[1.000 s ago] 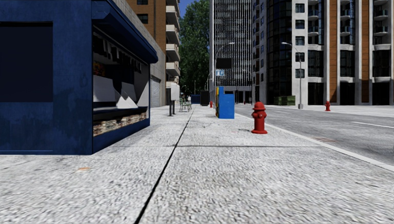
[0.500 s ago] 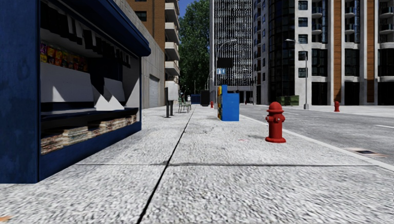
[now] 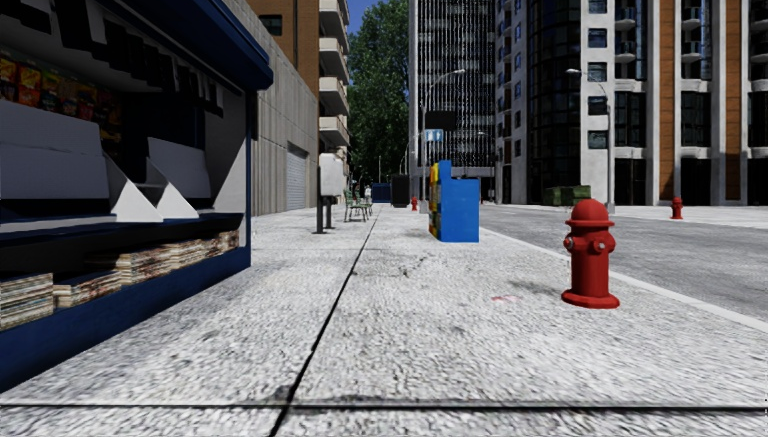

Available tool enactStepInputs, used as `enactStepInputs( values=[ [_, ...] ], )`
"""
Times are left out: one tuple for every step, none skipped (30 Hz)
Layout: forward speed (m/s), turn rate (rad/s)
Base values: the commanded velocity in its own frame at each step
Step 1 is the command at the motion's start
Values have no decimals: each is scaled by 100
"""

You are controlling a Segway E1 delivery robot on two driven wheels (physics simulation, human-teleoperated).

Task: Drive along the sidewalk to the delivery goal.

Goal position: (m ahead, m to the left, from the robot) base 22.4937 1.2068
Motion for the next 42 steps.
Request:
enactStepInputs(
  values=[
    [200, 0],
    [200, 0],
    [200, 0],
    [200, 0],
    [200, 0],
    [200, 0],
    [200, 0],
    [200, 0],
    [200, 0],
    [200, 0],
    [200, 0],
    [200, 0],
    [200, 0],
    [200, 0],
    [200, 0],
    [200, 0],
    [200, 0],
    [200, 0],
    [200, 0],
    [200, 0],
    [200, 0],
    [200, 0],
    [200, 0],
    [200, 0],
    [200, 0],
    [200, 0],
    [200, 0],
    [200, 0],
    [200, 0],
    [200, 0],
    [200, 0],
    [200, 0],
    [200, 0],
    [200, 0],
    [200, 0],
    [200, 0],
    [200, 0],
    [200, 0],
    [200, 0],
    [200, 0],
    [200, 0],
    [200, 0]
  ],
)
